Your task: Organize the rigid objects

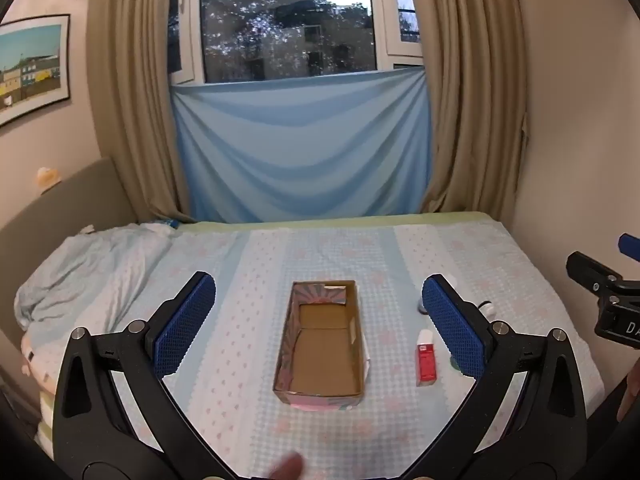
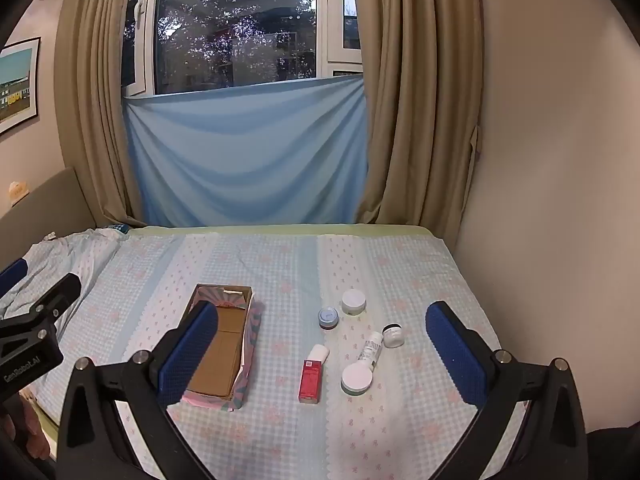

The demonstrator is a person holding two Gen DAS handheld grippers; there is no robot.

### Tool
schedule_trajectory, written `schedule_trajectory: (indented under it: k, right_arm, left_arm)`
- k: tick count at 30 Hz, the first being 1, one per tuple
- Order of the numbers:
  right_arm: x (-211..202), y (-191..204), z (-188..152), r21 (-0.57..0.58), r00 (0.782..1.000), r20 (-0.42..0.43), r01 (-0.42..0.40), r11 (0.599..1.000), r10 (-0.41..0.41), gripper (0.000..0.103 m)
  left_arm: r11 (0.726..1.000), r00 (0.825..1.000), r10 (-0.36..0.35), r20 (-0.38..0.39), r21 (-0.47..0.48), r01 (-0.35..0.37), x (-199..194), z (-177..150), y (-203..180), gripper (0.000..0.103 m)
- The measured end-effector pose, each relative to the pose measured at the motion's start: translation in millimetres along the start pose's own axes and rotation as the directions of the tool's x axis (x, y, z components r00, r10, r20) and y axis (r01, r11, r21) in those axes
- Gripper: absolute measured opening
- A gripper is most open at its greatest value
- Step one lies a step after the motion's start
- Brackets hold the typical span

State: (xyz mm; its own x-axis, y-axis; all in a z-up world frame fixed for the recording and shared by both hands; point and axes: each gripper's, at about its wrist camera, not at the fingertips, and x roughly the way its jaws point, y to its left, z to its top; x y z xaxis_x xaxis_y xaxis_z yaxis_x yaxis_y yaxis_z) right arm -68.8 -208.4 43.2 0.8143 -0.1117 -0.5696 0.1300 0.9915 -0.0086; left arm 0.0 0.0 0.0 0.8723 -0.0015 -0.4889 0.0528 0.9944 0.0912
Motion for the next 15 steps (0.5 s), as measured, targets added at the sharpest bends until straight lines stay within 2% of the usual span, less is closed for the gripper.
schedule_trajectory:
  k: [7, 15]
  right_arm:
    - [-1.4, 2.2, -2.2, -0.006, 0.999, 0.031, 0.008, 1.0, -0.008, 0.103]
    - [-0.3, -1.8, 3.4, -0.004, 1.0, 0.014, 0.009, 1.0, -0.009, 0.103]
  left_arm:
    - [1.0, 1.0, 0.017, 0.021, -0.006, -0.017, 1.8, -1.4, -13.7, 0.102]
    - [0.998, 0.999, -0.029, 0.02, -0.061, 0.03, 4.6, -2.7, 4.0, 0.102]
